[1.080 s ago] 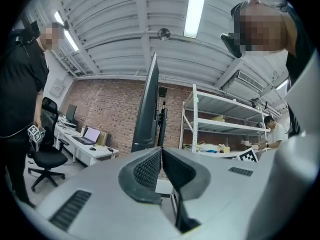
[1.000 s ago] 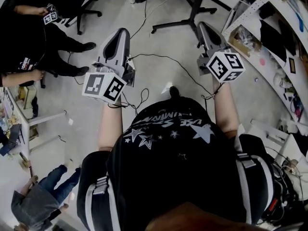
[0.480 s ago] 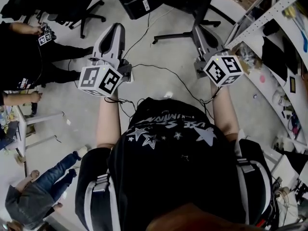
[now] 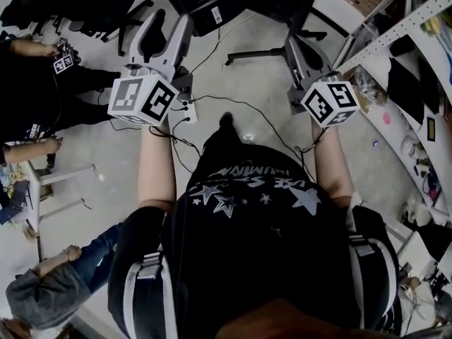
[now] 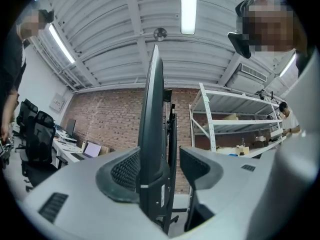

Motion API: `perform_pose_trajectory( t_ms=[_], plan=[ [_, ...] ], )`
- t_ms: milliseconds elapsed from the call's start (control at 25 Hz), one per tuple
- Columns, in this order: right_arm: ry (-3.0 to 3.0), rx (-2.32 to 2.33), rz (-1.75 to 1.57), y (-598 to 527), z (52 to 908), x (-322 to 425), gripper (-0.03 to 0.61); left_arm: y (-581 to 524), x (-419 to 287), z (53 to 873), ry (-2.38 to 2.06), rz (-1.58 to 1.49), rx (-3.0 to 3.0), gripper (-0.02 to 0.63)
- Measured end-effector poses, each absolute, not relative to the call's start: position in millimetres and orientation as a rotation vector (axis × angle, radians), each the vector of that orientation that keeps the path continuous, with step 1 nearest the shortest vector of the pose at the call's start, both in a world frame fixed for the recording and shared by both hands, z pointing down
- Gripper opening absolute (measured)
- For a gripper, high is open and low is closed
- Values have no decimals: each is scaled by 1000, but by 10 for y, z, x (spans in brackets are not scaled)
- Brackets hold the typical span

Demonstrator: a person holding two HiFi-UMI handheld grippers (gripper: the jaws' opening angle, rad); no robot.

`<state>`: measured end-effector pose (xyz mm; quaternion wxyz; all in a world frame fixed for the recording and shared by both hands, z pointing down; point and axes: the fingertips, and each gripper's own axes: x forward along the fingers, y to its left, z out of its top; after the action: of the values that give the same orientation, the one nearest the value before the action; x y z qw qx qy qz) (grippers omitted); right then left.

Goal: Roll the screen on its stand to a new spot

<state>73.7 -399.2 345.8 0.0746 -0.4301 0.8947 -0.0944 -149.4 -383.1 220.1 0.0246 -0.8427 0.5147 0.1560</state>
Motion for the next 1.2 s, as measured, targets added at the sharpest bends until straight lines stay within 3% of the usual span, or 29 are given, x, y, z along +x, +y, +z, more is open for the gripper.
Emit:
perform_pose_trajectory(
  t_ms=[200,440,1080,1200],
  plan=[
    [2674,-1320,-275,-4173,3457,774,8,-4113,-1469,2058,1537,472,-2611,309],
    [2638,-1366,-274,-4391,3414,785,8,-4437,-1462,1834,1466,483,-2611,325],
    [2618,-1389,-299,-4574,3449,768,8,-4816,-1235,1615,1394,386,-2682,320],
    [2626,-1389,-261,-4581,3394,803,8,-4824,-1188,1680,1398,323,-2692,239]
  ],
)
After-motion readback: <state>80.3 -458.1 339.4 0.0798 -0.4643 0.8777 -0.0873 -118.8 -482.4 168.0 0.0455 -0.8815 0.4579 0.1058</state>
